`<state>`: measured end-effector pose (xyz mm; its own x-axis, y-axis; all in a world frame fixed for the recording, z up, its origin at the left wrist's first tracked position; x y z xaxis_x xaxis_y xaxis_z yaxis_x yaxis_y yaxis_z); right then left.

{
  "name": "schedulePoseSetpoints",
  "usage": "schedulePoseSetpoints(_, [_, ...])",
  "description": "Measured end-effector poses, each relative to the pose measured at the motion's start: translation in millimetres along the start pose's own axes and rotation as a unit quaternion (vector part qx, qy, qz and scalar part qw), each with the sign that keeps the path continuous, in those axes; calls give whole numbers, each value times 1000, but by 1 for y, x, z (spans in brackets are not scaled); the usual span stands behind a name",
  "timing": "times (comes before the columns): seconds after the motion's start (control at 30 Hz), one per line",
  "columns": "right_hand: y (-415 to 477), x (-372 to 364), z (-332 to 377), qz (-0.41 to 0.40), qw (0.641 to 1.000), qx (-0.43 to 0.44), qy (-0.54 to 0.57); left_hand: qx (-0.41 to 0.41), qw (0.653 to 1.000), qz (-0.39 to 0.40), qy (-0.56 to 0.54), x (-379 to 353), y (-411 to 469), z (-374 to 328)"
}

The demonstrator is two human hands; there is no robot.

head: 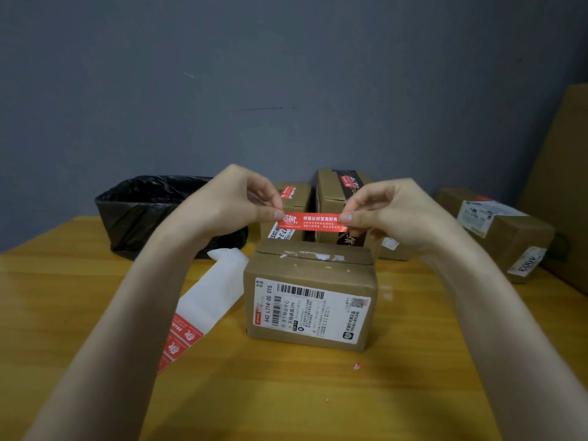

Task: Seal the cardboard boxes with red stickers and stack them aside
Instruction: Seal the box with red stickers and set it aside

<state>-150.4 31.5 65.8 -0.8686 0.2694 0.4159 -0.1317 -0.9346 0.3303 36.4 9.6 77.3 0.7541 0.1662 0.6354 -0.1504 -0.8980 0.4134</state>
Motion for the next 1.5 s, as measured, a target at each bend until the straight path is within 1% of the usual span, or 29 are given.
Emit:
schedulePoseSetpoints(0.07, [0, -1, -1, 10, 1000, -6, 3, 14, 1000, 10, -7, 0, 0, 2])
schedulePoseSetpoints(0.23, [1, -7, -8, 55, 997, -36, -44, 41, 999, 28, -18, -5, 1, 8])
schedulePoseSetpoints(0.33, [0, -9, -11, 73, 994, -37, -68, 64, 996, 51, -30, -12, 2, 13])
schedulePoseSetpoints(0.5, [4, -11, -14, 68, 991, -21, -110, 80, 994, 76, -26, -23, 3, 20])
schedulePoseSetpoints(0.77, [6, -15, -25, 81, 983, -47, -157, 82, 991, 109, -7, -37, 6, 27])
schedulePoseSetpoints(1.03, [6, -22, -30, 94, 980, -61, -164, 91, 991, 101, -2, -40, 7, 29])
schedulePoseSetpoints(1.5, [11, -26, -34, 67, 982, -46, -170, 100, 992, 78, 12, -43, 9, 33])
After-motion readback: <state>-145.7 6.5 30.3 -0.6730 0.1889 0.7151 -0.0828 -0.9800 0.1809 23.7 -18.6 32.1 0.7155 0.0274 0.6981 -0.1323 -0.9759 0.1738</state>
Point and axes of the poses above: each hand's wrist, its own y-axis towards the middle knuckle, its own x-axis out of the back of the hand, z = x × y, the point moved 6 cm from there along y, towards the middle knuckle, and after that the axes turned 11 degrees about -z, right-handed, at the moved point
